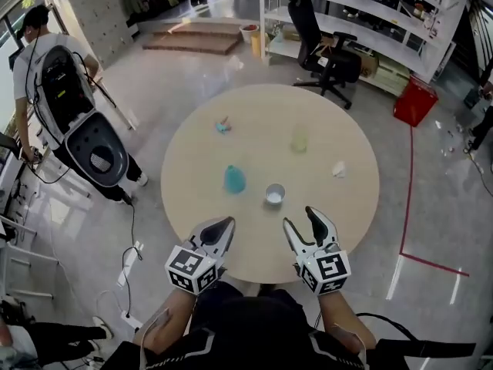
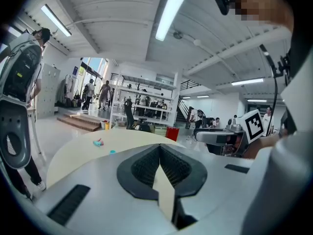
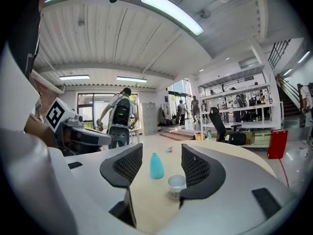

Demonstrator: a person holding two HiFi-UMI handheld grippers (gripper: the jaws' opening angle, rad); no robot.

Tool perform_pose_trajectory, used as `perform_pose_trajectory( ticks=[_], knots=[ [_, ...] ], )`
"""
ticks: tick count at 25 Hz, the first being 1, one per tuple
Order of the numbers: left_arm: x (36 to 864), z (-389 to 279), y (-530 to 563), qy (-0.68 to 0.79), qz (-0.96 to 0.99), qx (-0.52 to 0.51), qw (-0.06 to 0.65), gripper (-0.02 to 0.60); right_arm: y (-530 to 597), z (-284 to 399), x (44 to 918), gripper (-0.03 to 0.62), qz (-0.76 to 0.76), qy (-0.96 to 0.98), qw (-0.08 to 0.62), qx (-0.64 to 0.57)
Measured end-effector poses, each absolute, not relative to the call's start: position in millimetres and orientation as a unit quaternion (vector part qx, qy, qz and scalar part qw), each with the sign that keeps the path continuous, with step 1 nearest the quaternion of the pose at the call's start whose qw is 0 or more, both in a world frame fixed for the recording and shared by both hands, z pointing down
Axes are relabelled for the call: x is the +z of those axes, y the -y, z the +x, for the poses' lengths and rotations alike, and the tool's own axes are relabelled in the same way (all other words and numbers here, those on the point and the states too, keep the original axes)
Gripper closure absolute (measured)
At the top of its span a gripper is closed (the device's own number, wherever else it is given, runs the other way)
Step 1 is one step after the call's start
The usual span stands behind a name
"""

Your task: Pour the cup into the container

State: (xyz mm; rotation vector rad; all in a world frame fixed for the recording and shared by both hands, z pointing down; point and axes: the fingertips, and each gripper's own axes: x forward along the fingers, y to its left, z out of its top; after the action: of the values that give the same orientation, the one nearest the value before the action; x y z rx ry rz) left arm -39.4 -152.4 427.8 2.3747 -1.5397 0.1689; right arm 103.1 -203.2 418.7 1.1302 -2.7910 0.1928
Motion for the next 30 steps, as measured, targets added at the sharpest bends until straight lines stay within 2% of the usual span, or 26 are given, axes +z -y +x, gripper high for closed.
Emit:
perform_pose_trajectory(
  ticks=[6, 7, 8, 11, 15, 19, 30],
  knots=[
    [479.6, -69.5, 191.9, 0.524, 0.825, 0.115, 0.178, 0.575, 234.6, 85.1, 485.8, 0.286, 0.392, 0.905, 0.11, 0.121],
    [493.2, -77.3, 198.7, 0.515, 0.827, 0.123, 0.186, 0.559, 239.6, 79.4, 499.4, 0.278, 0.399, 0.9, 0.116, 0.129],
    [505.8, -84.3, 204.8, 0.505, 0.831, 0.129, 0.194, 0.499, 244.0, 73.7, 511.7, 0.249, 0.406, 0.896, 0.12, 0.135],
    [531.7, -100.7, 219.3, 0.475, 0.843, 0.146, 0.206, 0.459, 253.8, 61.3, 538.4, 0.215, 0.434, 0.879, 0.128, 0.152],
    [557.4, -114.9, 237.7, 0.458, 0.848, 0.164, 0.213, 0.454, 265.3, 55.0, 565.4, 0.209, 0.476, 0.851, 0.15, 0.164],
    [597.0, -120.1, 248.7, 0.429, 0.848, 0.186, 0.248, 0.454, 278.2, 53.7, 599.4, 0.209, 0.511, 0.823, 0.172, 0.18],
    [642.3, -112.9, 249.0, 0.418, 0.835, 0.223, 0.28, 0.456, 299.9, 51.1, 663.1, 0.21, 0.492, 0.821, 0.206, 0.202]
  ],
)
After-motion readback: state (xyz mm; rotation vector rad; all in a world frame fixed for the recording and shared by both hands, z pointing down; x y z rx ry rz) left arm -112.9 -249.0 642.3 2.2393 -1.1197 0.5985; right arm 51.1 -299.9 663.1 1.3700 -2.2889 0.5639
